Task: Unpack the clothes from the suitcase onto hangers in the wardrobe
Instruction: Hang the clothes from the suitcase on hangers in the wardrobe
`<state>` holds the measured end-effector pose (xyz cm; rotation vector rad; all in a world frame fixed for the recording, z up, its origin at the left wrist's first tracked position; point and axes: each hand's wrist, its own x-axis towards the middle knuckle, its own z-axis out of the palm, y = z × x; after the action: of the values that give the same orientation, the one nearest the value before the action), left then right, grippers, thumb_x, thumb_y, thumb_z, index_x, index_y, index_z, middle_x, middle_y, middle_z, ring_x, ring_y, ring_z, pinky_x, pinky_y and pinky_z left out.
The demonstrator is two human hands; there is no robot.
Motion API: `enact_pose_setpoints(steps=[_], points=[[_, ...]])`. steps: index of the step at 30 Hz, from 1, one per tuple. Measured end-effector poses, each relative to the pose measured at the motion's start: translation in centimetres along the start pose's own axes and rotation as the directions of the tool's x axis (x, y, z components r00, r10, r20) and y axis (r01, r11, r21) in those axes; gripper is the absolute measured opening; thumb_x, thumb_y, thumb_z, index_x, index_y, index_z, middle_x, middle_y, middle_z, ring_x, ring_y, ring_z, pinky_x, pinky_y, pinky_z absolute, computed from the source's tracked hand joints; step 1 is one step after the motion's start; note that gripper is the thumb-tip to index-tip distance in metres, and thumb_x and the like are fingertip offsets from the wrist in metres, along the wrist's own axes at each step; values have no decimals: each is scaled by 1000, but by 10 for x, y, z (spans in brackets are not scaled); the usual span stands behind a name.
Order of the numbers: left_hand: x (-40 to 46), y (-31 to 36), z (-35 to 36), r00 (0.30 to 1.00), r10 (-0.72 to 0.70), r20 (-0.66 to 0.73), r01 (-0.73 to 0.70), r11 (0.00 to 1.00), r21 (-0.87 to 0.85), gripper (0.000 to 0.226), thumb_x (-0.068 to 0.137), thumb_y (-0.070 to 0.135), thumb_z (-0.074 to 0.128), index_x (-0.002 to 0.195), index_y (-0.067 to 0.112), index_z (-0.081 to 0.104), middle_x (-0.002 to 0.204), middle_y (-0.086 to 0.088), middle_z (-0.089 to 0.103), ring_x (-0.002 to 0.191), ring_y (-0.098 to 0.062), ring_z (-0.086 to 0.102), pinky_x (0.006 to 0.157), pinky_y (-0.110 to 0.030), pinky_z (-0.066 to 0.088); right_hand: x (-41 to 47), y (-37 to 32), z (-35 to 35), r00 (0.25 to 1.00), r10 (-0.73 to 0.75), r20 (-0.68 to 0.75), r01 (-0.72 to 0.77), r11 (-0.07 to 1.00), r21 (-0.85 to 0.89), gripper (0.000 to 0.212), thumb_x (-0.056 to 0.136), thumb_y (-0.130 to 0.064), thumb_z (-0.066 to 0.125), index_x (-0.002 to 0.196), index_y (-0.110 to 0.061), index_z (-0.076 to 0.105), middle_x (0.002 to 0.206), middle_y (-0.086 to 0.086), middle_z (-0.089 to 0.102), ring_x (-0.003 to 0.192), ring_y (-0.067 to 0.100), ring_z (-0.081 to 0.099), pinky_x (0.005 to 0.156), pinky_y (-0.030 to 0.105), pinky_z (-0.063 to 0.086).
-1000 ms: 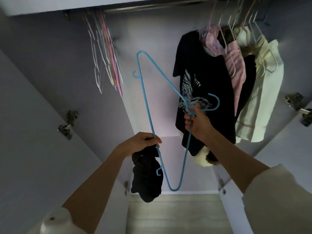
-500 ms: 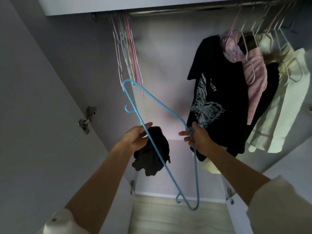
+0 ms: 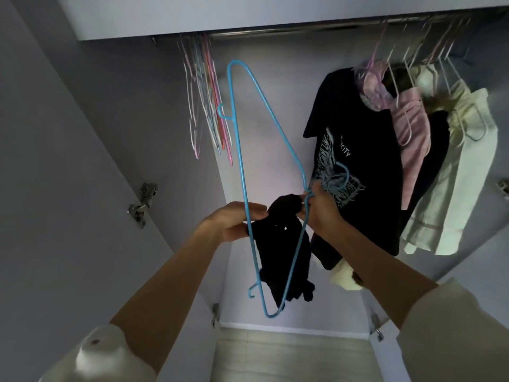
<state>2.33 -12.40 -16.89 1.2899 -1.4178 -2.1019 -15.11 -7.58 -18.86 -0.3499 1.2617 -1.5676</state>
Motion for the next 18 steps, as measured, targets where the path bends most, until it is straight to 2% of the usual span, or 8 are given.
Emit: enact_pose_setpoints(steps=[4, 7, 9, 12, 13, 14, 16, 18], points=[[-2, -2, 5, 996, -79, -44, 87, 967, 238, 16, 83, 16, 67, 95, 6, 64, 96, -9, 62, 79, -18, 60, 62, -24, 52, 1, -16, -2, 984, -138, -110, 129, 988, -90, 44, 101, -30, 32, 65, -9, 45, 59, 5, 44, 36, 5, 49, 45, 18, 44], [-2, -7, -5, 986, -128, -110, 165, 875, 454, 40, 79, 34, 71, 105, 4, 61, 97, -6, 60, 79, -15, 55, 67, -19, 48, 0, -30, -10, 972, -159, -174, 155, 987, -37, 41, 101, -30, 33, 68, -10, 46, 54, 3, 47, 41, 8, 49, 50, 20, 43], [-5, -8, -16, 970, -178, -163, 241, 691, 682, 45, 77, 35, 74, 106, 3, 61, 95, -7, 61, 78, -16, 55, 65, -19, 46, 3, -38, -21, 964, -174, -202, 167, 985, -53, 41, 101, -30, 32, 68, -10, 46, 55, 2, 48, 50, 13, 48, 56, 25, 43], [-13, -13, -26, 937, -174, -302, 330, 164, 930, 45, 81, 24, 71, 113, -5, 59, 106, -11, 61, 91, -22, 59, 72, -26, 48, 7, -42, -37, 947, -228, -225, 164, 949, -270, 41, 99, -31, 34, 67, -12, 50, 66, 4, 50, 60, 17, 47, 65, 33, 41], [-14, -15, -28, 935, -139, -327, 341, 99, 935, 33, 84, 18, 67, 106, -7, 60, 95, -10, 61, 82, -21, 60, 67, -24, 48, 7, -41, -41, 943, -255, -215, 165, 916, -365, 41, 99, -30, 35, 66, -11, 51, 67, 4, 50, 60, 17, 46, 65, 34, 40], [-14, -16, -31, 936, -96, -338, 348, 120, 930, 18, 88, 14, 61, 91, -4, 61, 80, -7, 57, 68, -17, 55, 56, -20, 44, 5, -39, -44, 940, -281, -192, 170, 876, -451, 39, 98, -28, 35, 69, -9, 52, 68, 5, 50, 61, 17, 46, 64, 32, 39], [-9, -17, -39, 936, 13, -352, 326, 344, 881, 24, 91, 9, 50, 69, 3, 54, 65, -2, 50, 53, -10, 47, 45, -17, 37, 1, -33, -49, 941, -316, -118, 191, 787, -586, 34, 99, -25, 34, 83, -3, 55, 75, 9, 51, 65, 19, 46, 60, 29, 37], [-3, -19, -47, 928, 165, -335, 166, 622, 765, 17, 92, 6, 46, 80, 5, 58, 66, -4, 56, 54, -12, 51, 50, -19, 43, 1, -24, -53, 945, -321, -65, 185, 686, -703, 38, 99, -26, 31, 102, 4, 54, 85, 14, 49, 76, 23, 46, 67, 30, 37]])
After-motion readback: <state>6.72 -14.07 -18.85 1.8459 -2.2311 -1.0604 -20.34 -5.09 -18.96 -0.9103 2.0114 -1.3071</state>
